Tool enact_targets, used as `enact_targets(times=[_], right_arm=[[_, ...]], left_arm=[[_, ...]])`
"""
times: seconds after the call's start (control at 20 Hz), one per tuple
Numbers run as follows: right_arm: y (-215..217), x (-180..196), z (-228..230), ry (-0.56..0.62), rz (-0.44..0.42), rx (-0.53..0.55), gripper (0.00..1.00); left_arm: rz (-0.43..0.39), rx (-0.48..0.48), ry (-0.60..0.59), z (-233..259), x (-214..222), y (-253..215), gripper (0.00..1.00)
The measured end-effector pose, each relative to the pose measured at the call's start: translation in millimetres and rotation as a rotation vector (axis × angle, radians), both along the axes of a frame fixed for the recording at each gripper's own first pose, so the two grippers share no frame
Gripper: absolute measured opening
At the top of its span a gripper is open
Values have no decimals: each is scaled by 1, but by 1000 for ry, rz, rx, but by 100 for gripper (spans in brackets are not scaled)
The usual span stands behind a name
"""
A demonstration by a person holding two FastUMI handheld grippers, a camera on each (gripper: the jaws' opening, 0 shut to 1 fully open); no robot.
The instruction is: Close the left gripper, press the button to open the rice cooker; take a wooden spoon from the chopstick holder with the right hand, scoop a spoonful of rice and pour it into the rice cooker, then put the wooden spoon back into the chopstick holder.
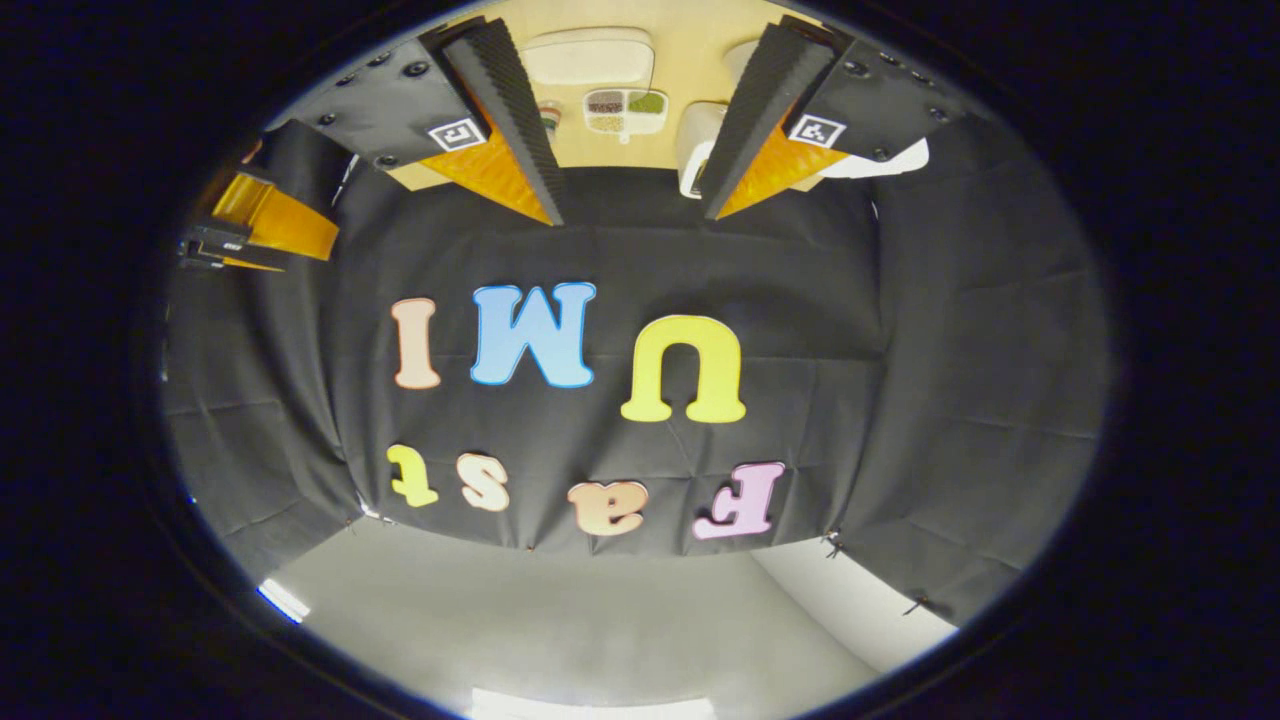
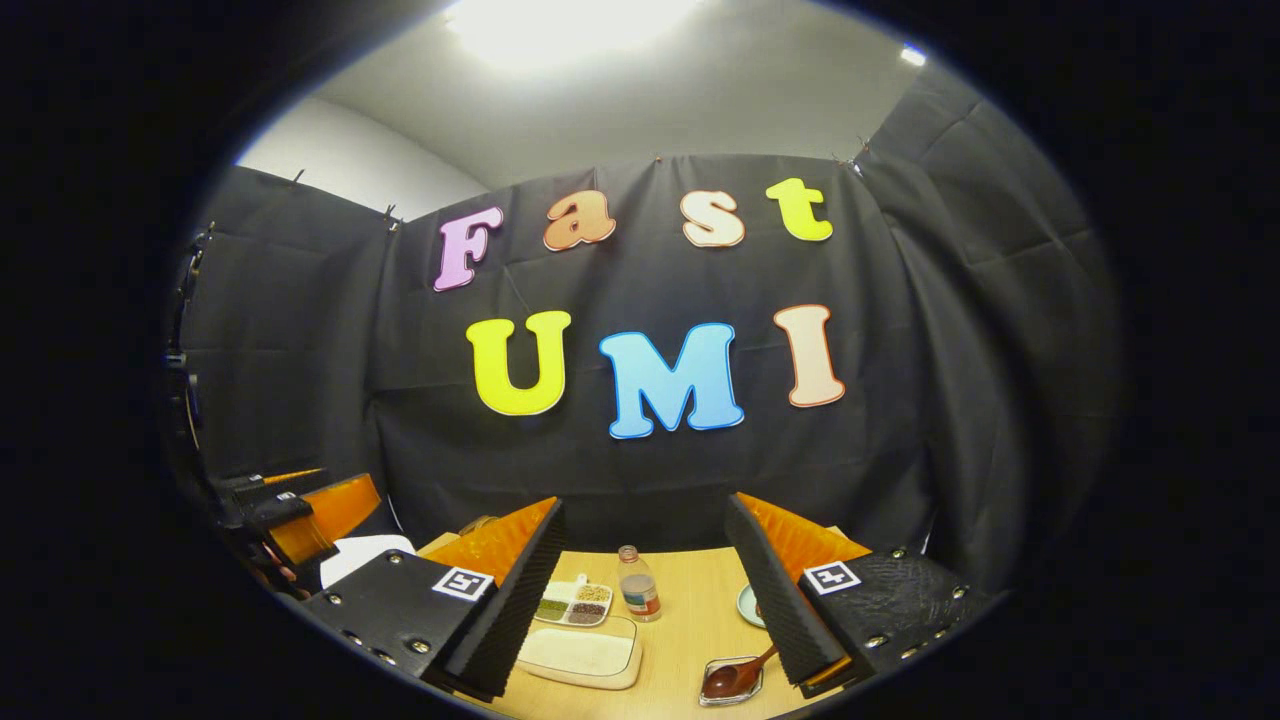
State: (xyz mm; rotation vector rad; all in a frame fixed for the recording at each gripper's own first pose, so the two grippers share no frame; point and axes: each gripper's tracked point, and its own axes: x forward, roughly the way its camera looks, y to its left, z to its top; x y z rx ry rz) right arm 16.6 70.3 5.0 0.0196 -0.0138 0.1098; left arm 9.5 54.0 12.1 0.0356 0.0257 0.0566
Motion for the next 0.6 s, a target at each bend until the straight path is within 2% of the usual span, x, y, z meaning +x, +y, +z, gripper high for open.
enact_targets(times=[0.6], right_arm=[[25,-17,-1,-5,-55,-37,97]], left_arm=[[-55,-15,3,-4,-20,16,92]])
